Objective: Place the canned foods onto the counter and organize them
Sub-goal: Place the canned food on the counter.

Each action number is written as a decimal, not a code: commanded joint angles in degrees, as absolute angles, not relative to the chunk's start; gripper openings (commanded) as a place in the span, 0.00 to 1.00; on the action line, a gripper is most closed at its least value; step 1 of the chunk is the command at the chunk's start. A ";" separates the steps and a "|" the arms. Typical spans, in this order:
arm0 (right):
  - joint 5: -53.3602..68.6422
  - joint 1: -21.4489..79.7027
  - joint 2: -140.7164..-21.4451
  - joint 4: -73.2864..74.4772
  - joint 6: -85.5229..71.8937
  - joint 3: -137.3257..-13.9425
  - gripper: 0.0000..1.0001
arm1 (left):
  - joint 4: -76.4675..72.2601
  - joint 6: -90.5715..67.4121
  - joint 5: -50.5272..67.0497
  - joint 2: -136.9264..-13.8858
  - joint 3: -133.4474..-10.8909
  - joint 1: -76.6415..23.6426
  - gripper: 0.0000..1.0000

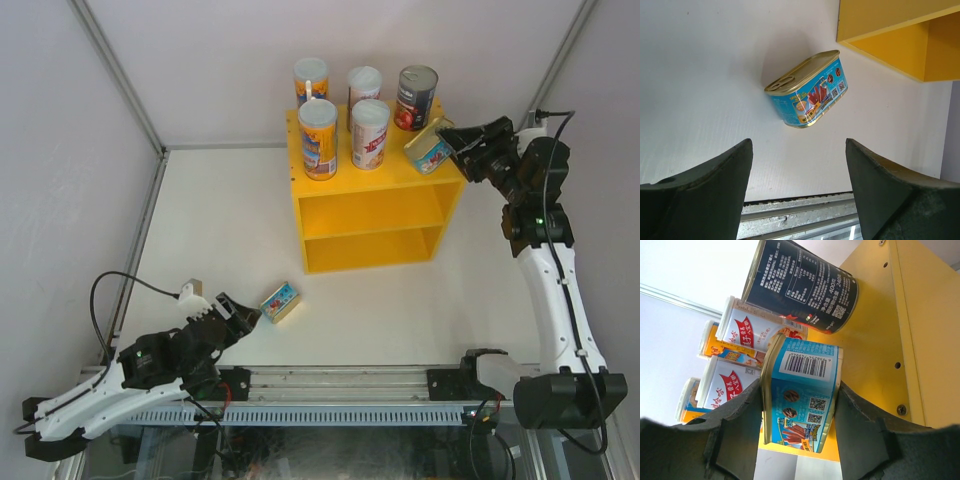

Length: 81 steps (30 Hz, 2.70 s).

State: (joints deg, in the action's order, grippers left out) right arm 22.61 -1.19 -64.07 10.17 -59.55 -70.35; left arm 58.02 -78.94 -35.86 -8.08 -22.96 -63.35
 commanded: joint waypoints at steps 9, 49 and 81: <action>26.54 -4.15 -68.58 13.99 -55.37 -73.56 0.25 | 55.85 -79.19 -37.35 -10.80 -25.92 -63.18 0.79; 28.27 -6.51 -70.62 19.37 -47.92 -74.93 0.66 | 56.66 -80.75 -37.44 -9.78 -24.30 -63.14 0.79; 22.40 -6.75 -66.91 25.54 -39.83 -78.84 0.74 | 58.29 -80.86 -37.62 -8.49 -24.50 -63.13 0.79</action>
